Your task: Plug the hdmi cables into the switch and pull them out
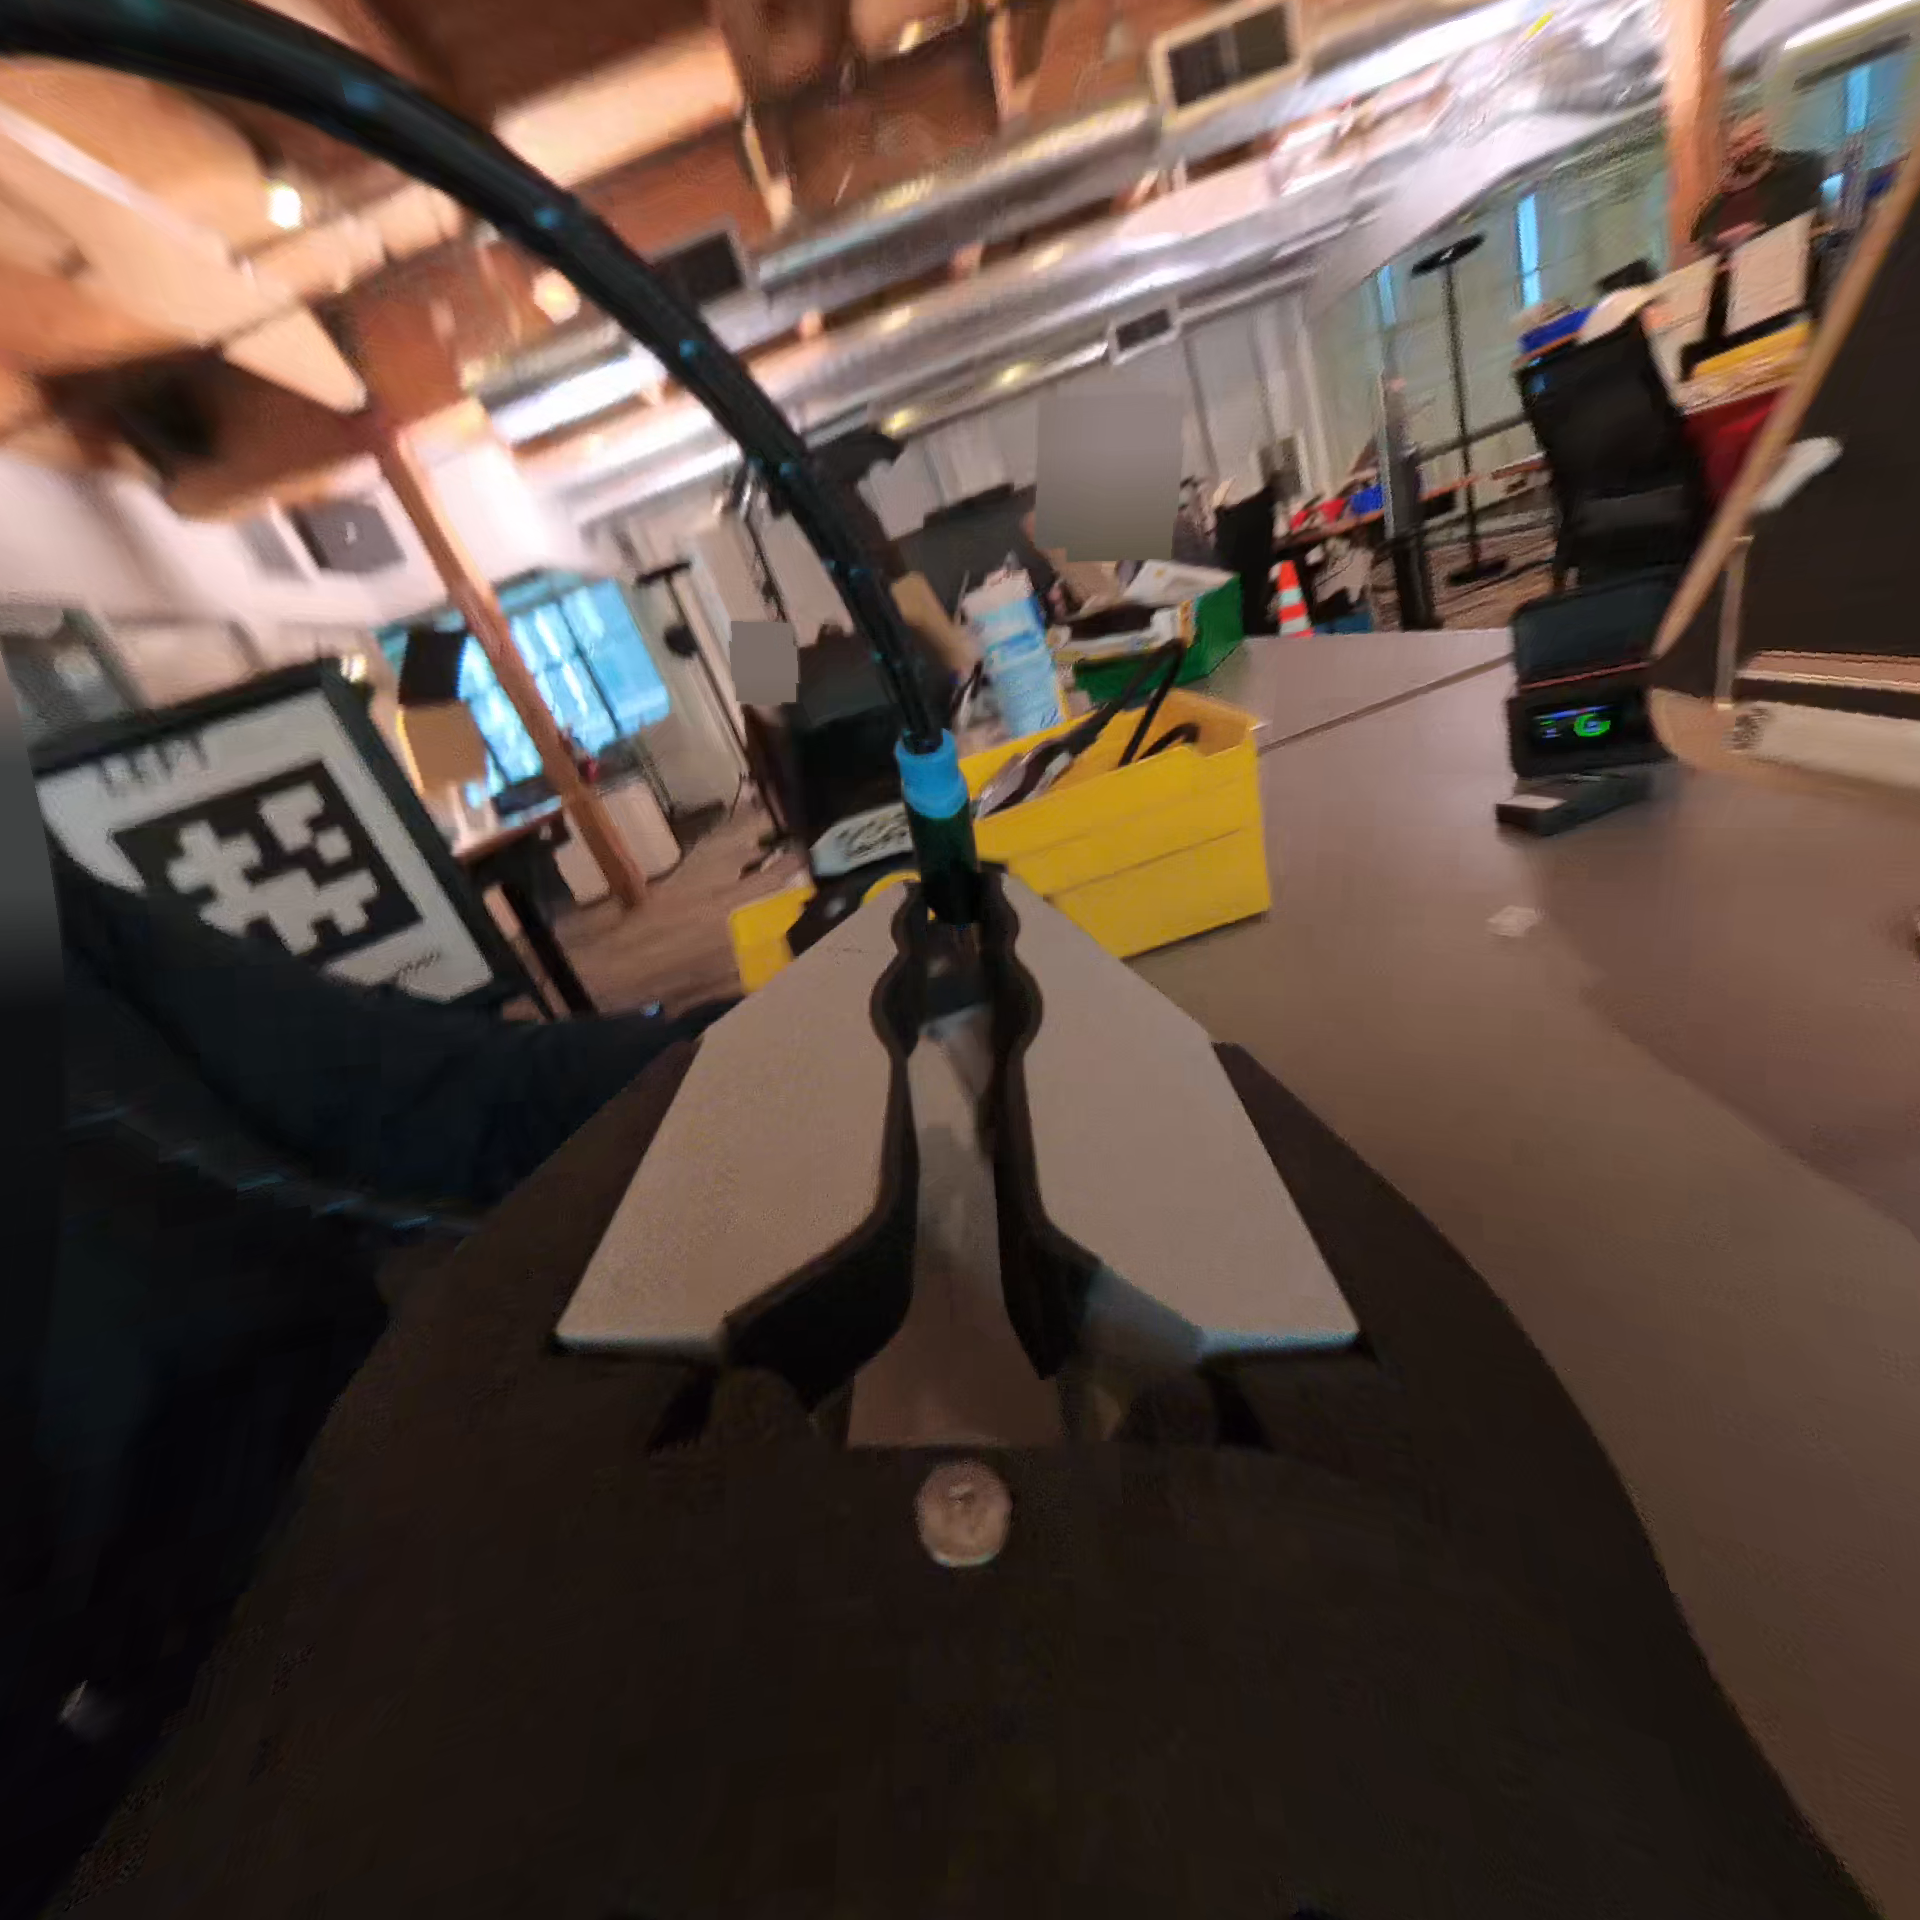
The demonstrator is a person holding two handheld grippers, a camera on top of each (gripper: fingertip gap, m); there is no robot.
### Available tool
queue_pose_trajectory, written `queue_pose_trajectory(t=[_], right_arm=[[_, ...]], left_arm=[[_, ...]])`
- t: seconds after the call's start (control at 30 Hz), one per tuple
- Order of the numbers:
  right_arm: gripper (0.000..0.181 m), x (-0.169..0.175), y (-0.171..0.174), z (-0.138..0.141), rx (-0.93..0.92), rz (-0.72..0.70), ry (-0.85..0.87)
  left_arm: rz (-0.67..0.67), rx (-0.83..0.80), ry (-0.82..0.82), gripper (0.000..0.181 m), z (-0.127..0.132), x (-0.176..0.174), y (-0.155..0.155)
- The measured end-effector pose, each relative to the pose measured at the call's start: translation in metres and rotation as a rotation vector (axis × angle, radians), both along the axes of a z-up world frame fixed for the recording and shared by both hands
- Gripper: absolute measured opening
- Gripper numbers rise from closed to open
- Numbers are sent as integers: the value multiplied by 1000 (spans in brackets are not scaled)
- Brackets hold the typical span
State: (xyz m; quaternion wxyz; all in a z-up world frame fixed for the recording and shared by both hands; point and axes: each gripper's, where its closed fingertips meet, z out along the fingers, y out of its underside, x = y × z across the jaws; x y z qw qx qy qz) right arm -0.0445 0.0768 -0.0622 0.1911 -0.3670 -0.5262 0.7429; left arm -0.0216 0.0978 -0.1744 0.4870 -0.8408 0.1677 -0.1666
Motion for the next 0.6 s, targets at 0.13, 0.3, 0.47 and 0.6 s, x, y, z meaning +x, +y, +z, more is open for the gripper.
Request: queue_pose_trajectory(t=[0.13, 0.3, 0.47, 0.6], right_arm=[[8, -8, 6, -14, 106, -81, -54], [8, -6, 9, -13, 170, -140, -31], [8, -8, 16, -17, 305, -277, -20], [8, -9, 19, -18, 414, -384, -58]], left_arm=[[-5, 107, -18, 11, 19, 3, 3], [100, 143, -96, 11, 30, -26, 4], [133, 219, -115, 11, 46, -34, 3], [189, 272, -74, 11, 53, -46, 3]])
